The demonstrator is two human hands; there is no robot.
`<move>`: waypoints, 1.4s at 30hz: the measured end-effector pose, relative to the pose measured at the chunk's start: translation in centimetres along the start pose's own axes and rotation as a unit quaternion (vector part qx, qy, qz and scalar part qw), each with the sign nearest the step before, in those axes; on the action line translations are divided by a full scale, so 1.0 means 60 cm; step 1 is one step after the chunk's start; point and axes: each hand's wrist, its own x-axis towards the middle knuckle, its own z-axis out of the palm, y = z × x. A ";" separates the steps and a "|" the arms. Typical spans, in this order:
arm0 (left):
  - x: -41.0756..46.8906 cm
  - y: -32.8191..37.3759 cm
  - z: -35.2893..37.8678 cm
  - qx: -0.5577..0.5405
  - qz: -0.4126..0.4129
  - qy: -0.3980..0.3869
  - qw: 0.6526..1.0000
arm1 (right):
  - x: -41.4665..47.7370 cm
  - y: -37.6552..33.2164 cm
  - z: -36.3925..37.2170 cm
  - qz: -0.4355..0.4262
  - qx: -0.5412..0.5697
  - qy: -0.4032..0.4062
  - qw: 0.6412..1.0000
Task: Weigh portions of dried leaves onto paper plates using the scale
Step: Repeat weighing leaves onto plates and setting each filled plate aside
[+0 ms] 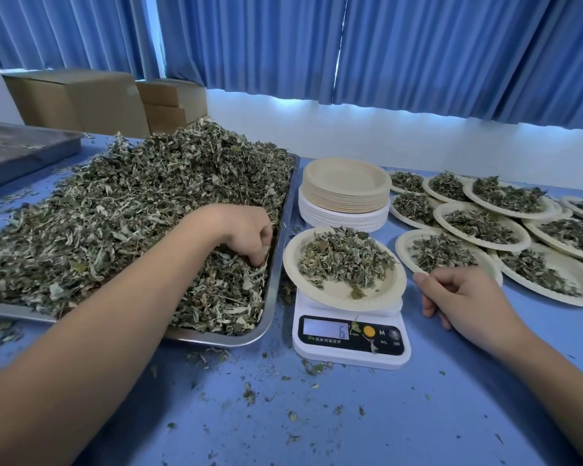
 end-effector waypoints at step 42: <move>-0.040 0.070 -0.036 -0.168 0.042 0.356 0.918 | -0.003 -0.001 -0.002 -0.007 0.008 -0.003 1.000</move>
